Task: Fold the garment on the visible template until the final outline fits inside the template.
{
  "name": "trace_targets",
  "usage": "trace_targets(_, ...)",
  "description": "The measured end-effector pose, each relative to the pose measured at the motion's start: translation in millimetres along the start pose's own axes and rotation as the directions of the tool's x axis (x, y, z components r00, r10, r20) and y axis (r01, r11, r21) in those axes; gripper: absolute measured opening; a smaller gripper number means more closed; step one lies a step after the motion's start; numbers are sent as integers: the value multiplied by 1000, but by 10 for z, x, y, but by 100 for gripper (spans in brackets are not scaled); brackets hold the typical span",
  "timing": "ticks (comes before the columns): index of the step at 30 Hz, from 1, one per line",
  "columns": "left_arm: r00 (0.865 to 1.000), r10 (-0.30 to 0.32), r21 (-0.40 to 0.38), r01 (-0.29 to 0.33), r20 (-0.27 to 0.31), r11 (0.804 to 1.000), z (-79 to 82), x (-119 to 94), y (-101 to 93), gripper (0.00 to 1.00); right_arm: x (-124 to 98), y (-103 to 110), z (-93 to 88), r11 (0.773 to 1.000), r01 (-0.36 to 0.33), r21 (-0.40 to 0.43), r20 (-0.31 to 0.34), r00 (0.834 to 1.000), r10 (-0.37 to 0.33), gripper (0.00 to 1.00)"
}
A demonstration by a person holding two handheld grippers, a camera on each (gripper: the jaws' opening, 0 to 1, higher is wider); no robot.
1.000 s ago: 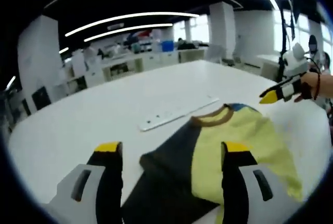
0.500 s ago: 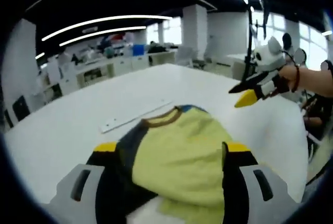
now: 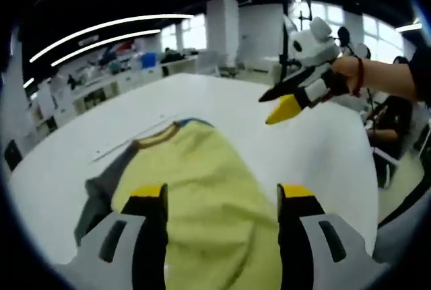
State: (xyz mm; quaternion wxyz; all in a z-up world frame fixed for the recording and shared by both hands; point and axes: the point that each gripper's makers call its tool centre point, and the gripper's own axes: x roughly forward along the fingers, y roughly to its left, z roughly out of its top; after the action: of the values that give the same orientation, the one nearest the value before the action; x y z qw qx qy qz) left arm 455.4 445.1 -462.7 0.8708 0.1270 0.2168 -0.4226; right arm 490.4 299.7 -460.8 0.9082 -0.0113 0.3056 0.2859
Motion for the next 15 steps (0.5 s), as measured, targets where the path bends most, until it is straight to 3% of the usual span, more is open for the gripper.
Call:
trace_targets(10,994,-76,55,80,-74,995,-264,120,-456,52,-124,207,-226,998,-56,-28,-18,998,55,97)
trace_targets(15,990,-65,85,76,-124,993,-422,220,-489,44,-154,240,-300,998,-57,-10,-23,998,57,97)
